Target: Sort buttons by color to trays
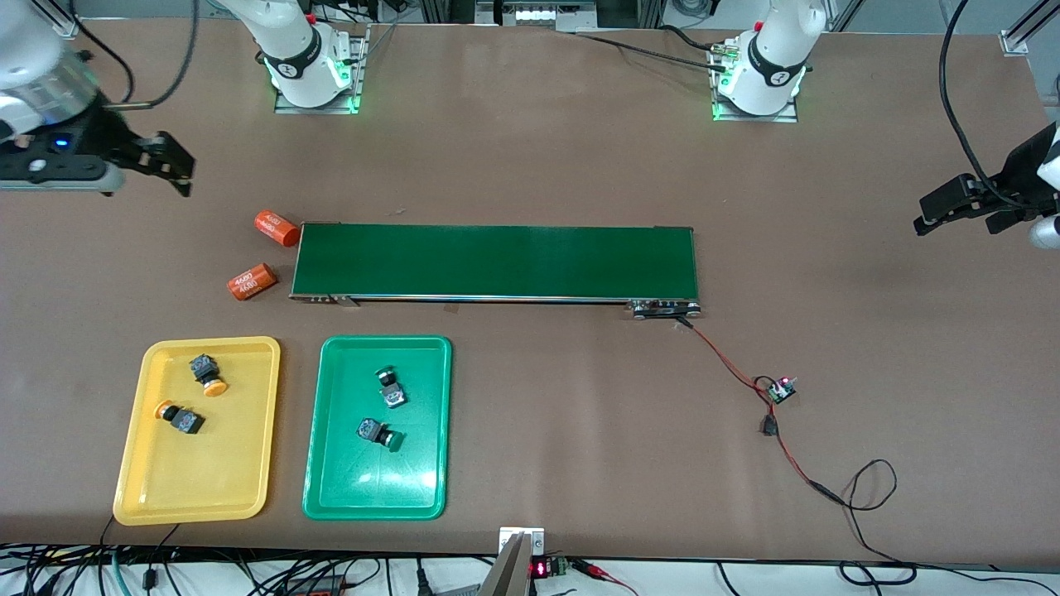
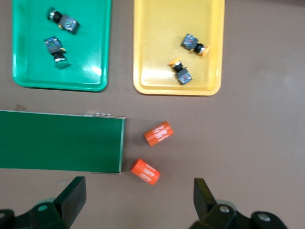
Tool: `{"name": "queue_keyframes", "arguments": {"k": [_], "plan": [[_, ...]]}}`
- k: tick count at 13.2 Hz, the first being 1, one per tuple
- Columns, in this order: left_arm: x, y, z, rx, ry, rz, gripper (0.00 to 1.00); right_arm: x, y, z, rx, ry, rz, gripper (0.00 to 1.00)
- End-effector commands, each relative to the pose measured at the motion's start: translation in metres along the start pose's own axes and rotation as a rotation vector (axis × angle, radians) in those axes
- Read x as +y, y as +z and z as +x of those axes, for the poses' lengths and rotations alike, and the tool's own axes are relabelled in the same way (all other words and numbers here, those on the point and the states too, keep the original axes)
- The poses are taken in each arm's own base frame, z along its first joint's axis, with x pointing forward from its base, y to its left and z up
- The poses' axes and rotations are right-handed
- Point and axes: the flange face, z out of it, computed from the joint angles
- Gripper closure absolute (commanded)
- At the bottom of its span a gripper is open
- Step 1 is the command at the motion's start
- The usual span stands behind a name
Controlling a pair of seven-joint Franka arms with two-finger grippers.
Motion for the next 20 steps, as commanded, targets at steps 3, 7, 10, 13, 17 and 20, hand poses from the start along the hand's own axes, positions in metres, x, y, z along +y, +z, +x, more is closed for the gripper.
{"name": "queue_keyframes", "arguments": {"k": [3, 7, 10, 13, 17, 20], "plan": [[-0.002, -0.007, 0.004, 0.024, 0.016, 0.006, 0.0, 0.046, -0.029, 0.003, -0.045, -0.025, 0.0, 0.0], [-0.004, -0.005, 0.01, 0.024, 0.012, 0.006, 0.0, 0.053, -0.015, 0.006, -0.072, -0.007, 0.018, 0.0], [-0.007, 0.003, 0.015, 0.012, 0.006, 0.005, 0.0, 0.062, -0.013, 0.005, -0.075, -0.004, 0.04, 0.0], [-0.009, 0.003, 0.019, 0.016, 0.0, 0.007, 0.0, 0.058, -0.006, 0.011, -0.084, -0.011, 0.043, 0.0], [-0.007, 0.003, 0.02, 0.018, 0.003, 0.018, 0.0, 0.052, -0.011, 0.013, -0.078, -0.024, 0.043, 0.0], [0.0, -0.003, 0.016, 0.025, 0.011, 0.055, 0.0, 0.04, -0.015, 0.013, -0.07, -0.042, 0.044, 0.0]]}}
